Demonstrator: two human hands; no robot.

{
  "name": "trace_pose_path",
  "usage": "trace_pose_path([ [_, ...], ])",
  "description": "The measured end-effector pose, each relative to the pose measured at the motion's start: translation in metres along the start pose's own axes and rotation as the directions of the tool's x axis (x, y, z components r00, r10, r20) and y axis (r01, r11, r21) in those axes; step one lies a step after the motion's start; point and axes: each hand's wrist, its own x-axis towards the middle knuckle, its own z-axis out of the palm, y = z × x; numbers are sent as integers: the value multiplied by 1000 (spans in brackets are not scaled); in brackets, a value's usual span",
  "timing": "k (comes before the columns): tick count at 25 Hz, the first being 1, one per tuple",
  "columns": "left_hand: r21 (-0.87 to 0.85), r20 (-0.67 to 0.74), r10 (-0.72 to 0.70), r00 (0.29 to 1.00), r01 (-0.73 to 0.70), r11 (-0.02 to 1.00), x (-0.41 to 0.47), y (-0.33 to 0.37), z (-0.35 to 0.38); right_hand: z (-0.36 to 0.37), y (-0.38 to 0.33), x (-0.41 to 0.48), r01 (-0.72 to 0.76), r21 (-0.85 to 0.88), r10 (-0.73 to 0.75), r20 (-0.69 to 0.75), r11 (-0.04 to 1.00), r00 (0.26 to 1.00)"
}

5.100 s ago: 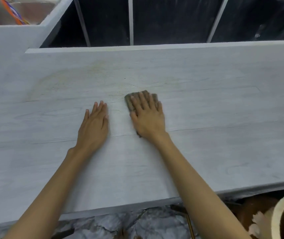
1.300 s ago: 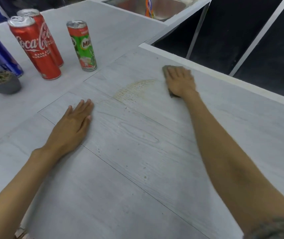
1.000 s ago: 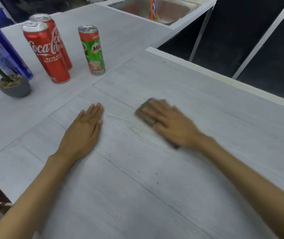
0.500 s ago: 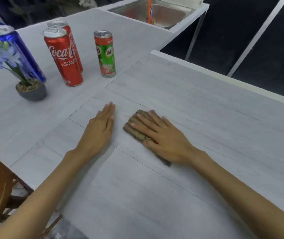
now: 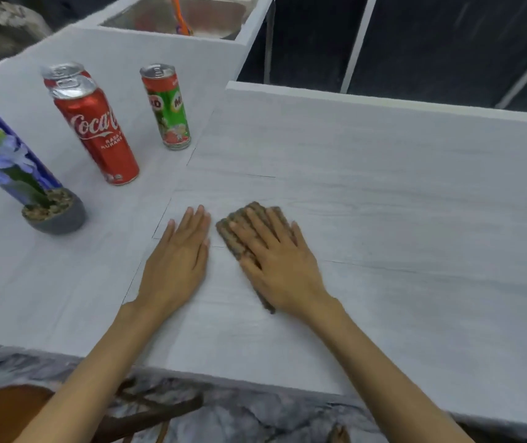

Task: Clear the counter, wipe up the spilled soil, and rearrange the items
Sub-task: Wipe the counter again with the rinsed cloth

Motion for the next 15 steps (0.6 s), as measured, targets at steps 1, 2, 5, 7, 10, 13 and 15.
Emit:
trace_pose_path([
  [1, 25, -16, 24, 1000, -24, 999, -1, -1, 2, -9, 24, -29, -86, 12, 86, -37, 996, 996],
  [2, 37, -23, 45, 999, -44, 998, -1, -1, 4, -20, 55, -50, -232, -10, 231, -62, 973, 971],
  [5, 49, -11, 85, 996, -85, 995, 1, -1, 7, -56, 141, -50, -665, 17, 663, -90, 747, 743],
  [7, 59, -4, 103, 995, -103, 993, 2, 1, 8, -50, 133, -9, -705, 46, 706, -93, 708, 702],
  [10, 34, 0, 78, 997, -78, 996, 3, 2, 7, -15, 46, 22, -418, 54, 420, -41, 907, 907],
  [13, -30, 17, 39, 999, -39, 999, 3, 10, 3, -7, 17, -52, -157, 16, 158, -51, 987, 986],
  [15, -109, 39, 37, 999, -32, 993, 4, 23, 3, -26, 66, -107, -322, 1, 320, -132, 947, 938],
])
